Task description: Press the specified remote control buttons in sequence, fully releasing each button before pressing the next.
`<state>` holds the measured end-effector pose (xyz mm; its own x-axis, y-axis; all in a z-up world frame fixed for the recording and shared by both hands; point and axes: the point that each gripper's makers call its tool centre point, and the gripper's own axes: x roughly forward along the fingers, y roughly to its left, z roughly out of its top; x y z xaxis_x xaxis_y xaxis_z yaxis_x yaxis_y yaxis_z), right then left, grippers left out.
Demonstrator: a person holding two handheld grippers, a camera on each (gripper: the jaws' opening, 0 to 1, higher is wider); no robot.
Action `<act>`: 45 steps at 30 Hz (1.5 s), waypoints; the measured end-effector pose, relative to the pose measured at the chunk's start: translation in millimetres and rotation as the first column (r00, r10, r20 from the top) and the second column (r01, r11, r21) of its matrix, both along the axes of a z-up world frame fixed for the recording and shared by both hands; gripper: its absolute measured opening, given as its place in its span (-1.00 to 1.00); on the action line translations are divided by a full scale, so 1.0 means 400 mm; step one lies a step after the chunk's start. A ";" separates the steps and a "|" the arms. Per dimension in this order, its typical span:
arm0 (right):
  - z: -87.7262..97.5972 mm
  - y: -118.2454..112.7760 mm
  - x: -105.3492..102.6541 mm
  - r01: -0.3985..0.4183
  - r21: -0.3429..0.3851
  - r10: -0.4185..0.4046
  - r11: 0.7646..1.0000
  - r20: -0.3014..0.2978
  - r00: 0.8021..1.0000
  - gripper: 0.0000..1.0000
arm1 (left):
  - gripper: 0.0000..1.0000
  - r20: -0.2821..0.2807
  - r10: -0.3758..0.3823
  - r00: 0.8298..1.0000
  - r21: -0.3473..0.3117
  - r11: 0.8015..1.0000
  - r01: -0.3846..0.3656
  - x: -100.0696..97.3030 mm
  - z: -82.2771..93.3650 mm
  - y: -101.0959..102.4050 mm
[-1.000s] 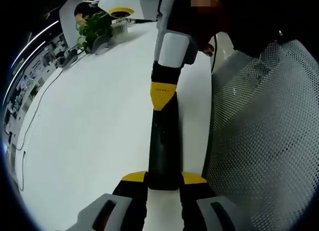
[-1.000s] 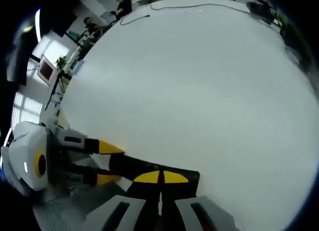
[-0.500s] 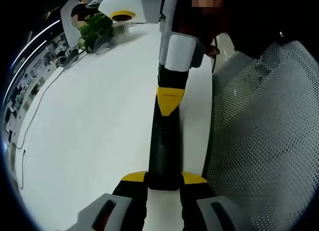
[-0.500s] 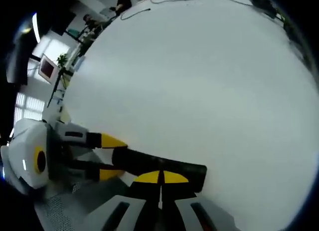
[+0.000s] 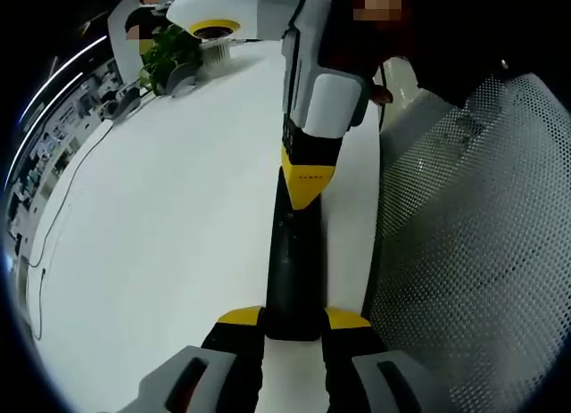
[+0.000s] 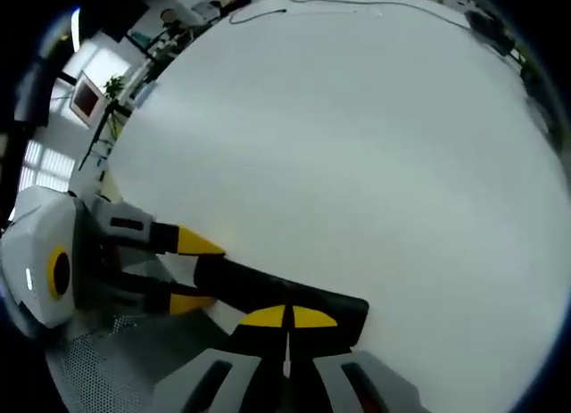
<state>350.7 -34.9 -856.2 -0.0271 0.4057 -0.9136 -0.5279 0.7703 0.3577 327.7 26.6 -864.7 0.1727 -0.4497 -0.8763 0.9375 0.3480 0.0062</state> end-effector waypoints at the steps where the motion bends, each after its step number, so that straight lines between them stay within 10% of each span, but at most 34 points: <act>1: 0.000 0.000 0.000 0.000 0.001 0.000 1.000 0.000 1.000 -1.00 | -0.51 0.000 -0.001 1.000 0.000 1.000 0.001 0.000 0.000 0.000; 9: -0.001 0.002 -0.002 -0.063 -0.021 0.064 0.998 0.051 0.997 -1.00 | -0.51 -0.003 -0.002 1.000 0.004 1.000 0.002 0.000 0.000 -0.002; 30: 0.024 -0.024 0.007 0.116 0.024 -0.114 0.993 -0.082 0.990 -1.00 | -0.51 0.002 0.015 1.000 -0.007 1.000 -0.015 0.000 -0.001 -0.001; 45: -0.002 -0.034 -0.022 0.071 -0.032 -0.074 0.997 -0.128 0.989 -1.00 | -0.51 0.002 0.011 1.000 -0.005 1.000 -0.011 0.000 0.000 -0.002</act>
<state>342.1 -48.3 -857.0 -0.1163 0.3861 -0.9151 -0.4212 0.8152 0.3975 327.6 25.9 -864.9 0.1798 -0.4518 -0.8738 0.9336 0.3584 0.0068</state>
